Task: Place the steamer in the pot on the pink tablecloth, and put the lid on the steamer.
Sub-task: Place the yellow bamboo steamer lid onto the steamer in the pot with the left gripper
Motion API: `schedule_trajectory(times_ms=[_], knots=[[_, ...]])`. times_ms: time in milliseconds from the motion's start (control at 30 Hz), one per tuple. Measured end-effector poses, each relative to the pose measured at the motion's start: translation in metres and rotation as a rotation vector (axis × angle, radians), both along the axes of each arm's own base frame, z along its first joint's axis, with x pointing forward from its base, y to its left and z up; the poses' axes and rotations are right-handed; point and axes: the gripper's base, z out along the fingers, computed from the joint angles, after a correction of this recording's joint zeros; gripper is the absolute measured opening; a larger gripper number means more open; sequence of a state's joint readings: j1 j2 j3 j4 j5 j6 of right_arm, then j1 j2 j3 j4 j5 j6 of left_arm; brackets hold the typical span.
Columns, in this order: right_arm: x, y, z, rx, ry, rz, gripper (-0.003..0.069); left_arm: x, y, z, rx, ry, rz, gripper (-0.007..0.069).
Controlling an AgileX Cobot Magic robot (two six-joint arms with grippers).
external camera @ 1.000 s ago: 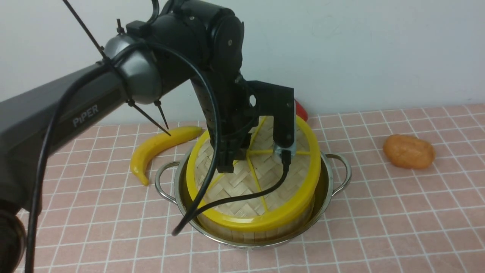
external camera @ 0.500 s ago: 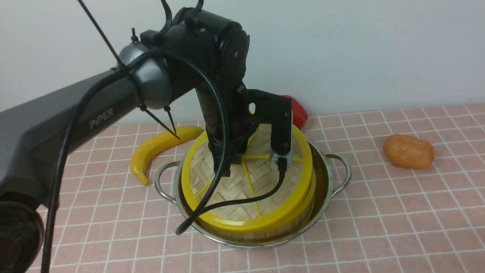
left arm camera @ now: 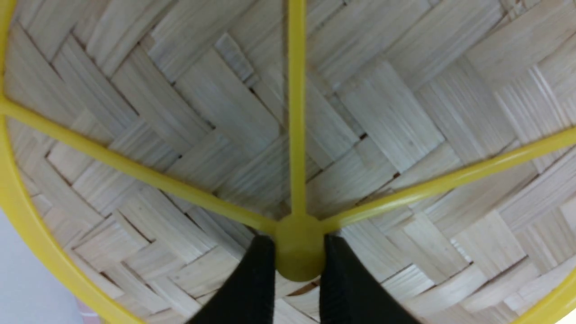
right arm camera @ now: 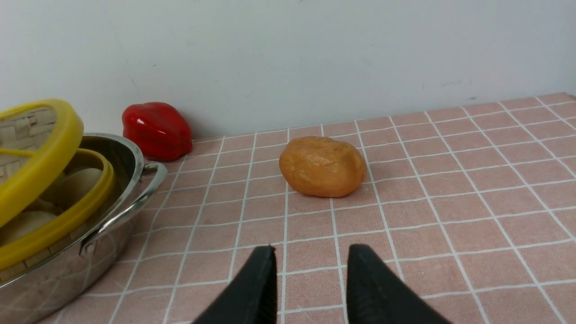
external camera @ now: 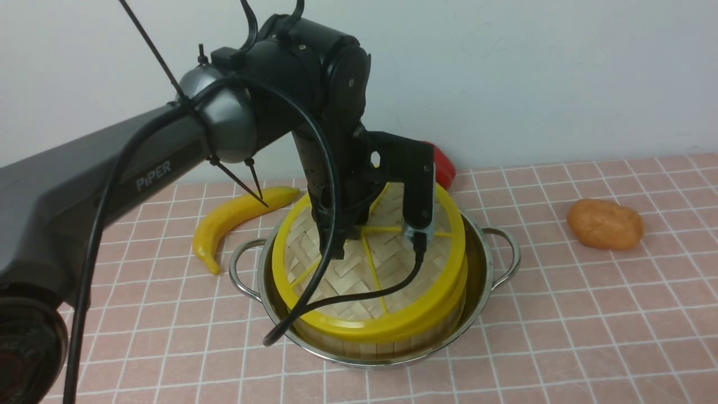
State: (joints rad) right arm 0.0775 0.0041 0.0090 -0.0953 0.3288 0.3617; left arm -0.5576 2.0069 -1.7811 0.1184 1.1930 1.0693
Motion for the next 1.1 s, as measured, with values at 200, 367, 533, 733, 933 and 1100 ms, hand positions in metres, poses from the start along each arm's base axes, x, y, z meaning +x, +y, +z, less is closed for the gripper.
schedule_trajectory(times_ms=[200,367,533,733,933,1100], knots=[[0.0,0.0,0.0,0.0,0.0,0.0,0.024,0.0016,-0.0014,0.0005,-0.01,-0.019,-0.019,0.0116],[0.0,0.0,0.0,0.0,0.0,0.0,0.024,0.002,-0.0017,0.0006,-0.013,-0.024,-0.024,0.0116],[0.0,0.0,0.0,0.0,0.0,0.0,0.024,0.0015,-0.0026,0.0005,-0.023,-0.018,-0.022,0.0116],[0.0,0.0,0.0,0.0,0.0,0.0,0.024,0.0019,-0.0051,0.0009,-0.052,-0.023,-0.022,0.0116],[0.0,0.0,0.0,0.0,0.0,0.0,0.024,0.0048,-0.0082,0.0021,-0.088,-0.057,-0.022,0.0165],[0.0,0.0,0.0,0.0,0.0,0.0,0.024,0.0065,-0.01,0.0029,-0.108,-0.077,-0.024,0.0283]])
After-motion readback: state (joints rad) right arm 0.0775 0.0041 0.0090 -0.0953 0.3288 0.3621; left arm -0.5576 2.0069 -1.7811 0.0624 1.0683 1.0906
